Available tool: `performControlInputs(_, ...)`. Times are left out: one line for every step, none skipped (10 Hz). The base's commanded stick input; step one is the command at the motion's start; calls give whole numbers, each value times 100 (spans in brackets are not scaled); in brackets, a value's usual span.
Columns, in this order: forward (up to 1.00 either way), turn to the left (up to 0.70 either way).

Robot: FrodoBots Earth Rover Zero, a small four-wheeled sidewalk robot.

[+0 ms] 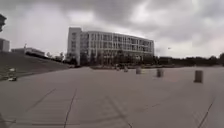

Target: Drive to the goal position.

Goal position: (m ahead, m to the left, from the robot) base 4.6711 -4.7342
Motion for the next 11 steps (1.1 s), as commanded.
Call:
performControlInputs(70,0)
performControlInputs(70,-23)
performControlInputs(70,-35)
performControlInputs(70,-35)
performControlInputs(70,-35)
performControlInputs(70,-35)
performControlInputs(70,-35)
performControlInputs(70,-35)
performControlInputs(70,-35)
performControlInputs(70,-35)
performControlInputs(70,-35)
